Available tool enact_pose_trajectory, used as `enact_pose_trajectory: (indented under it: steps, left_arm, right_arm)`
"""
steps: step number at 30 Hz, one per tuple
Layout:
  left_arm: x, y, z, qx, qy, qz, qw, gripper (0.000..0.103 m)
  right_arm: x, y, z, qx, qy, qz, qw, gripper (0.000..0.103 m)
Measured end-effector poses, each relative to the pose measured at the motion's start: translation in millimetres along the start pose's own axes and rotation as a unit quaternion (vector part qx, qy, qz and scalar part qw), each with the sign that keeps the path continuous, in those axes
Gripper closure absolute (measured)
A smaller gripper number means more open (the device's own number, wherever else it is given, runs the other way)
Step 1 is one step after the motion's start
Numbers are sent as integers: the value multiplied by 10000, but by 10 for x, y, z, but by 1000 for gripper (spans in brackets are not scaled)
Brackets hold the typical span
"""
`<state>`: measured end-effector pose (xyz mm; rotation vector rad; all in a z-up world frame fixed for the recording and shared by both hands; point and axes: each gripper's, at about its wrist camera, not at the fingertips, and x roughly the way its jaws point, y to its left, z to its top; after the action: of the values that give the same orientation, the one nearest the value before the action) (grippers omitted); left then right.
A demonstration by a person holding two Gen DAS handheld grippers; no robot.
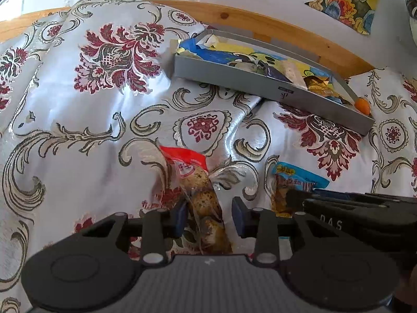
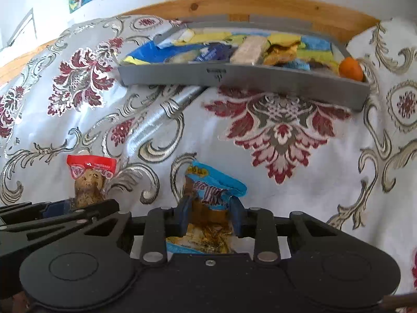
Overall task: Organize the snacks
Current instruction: 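Lift the quail egg bag and blue packet and carry them toward the tray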
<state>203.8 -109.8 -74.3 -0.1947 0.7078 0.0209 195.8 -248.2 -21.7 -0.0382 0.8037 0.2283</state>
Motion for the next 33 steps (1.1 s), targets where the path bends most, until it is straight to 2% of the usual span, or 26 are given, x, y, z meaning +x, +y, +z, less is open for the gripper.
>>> enact_pose_trajectory:
  steps: [7, 16, 18, 27, 33]
  left_arm:
    - [-19, 1, 6, 8, -62, -4, 10000, 65]
    - [-55, -13, 29, 33, -177, -23, 9998, 66]
    - [-57, -14, 35, 35, -184, -10, 9998, 75]
    - [-41, 22, 21, -13, -134, -9, 9999, 75]
    - [-74, 9, 26, -7, -256, -21, 9997, 76]
  right_arm:
    - [-28, -10, 2, 28, -66, 70, 9999, 73]
    - [-56, 69, 5, -267, -190, -88, 9994, 74]
    - [-69, 85, 5, -359, -217, -135, 9990, 74]
    - [-124, 141, 8, -643, -361, -307, 9968, 76]
    - [-172, 165, 13, -773, -490, -416, 9949, 77]
